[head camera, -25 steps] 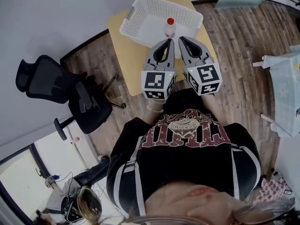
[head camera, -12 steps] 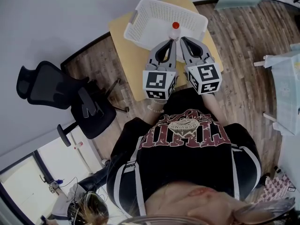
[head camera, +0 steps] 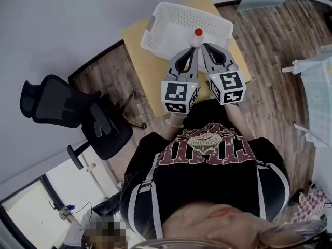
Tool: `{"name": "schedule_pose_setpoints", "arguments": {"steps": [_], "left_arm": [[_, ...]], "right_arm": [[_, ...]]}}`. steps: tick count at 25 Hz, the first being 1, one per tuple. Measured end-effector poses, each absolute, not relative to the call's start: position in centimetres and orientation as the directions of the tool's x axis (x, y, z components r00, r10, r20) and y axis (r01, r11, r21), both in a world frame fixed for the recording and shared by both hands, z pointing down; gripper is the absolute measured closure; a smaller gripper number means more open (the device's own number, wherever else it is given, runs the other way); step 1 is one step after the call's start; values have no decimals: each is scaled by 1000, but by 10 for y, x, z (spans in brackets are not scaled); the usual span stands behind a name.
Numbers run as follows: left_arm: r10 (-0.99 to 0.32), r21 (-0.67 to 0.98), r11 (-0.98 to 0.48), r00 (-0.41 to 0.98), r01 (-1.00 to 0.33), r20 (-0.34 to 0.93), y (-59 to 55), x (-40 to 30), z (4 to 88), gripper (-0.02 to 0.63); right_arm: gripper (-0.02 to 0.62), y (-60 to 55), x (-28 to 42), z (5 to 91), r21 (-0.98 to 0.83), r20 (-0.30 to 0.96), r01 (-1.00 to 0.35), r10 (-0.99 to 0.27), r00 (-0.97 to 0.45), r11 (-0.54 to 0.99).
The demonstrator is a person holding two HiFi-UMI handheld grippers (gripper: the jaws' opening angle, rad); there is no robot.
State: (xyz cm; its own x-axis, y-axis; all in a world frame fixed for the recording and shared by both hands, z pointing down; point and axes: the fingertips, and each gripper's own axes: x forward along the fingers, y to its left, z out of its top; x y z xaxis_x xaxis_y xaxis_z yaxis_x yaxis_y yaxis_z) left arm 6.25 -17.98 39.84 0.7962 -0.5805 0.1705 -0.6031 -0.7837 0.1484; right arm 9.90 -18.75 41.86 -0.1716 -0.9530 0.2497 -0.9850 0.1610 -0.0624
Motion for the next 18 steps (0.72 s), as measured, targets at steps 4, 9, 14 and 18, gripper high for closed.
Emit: {"name": "schedule_pose_setpoints", "arguments": {"steps": [4, 9, 14, 18], "left_arm": [[-576, 151, -787, 800, -598, 169, -178, 60, 398, 560], [-582, 161, -780, 796, -605, 166, -177, 53, 398, 560], [-612, 174, -754, 774, -634, 165, -180, 43, 399, 560], [-636, 178, -733, 754, -656, 162, -185, 39, 399, 560]], "right_arm": [[577, -188, 97, 421, -59, 259, -986, -951, -167, 157], [577, -190, 95, 423, -43, 277, -987, -948, -161, 155], [577, -190, 95, 426, -42, 286, -986, -943, -168, 162], [577, -193, 94, 429, -42, 294, -982, -937, -187, 183]]}}
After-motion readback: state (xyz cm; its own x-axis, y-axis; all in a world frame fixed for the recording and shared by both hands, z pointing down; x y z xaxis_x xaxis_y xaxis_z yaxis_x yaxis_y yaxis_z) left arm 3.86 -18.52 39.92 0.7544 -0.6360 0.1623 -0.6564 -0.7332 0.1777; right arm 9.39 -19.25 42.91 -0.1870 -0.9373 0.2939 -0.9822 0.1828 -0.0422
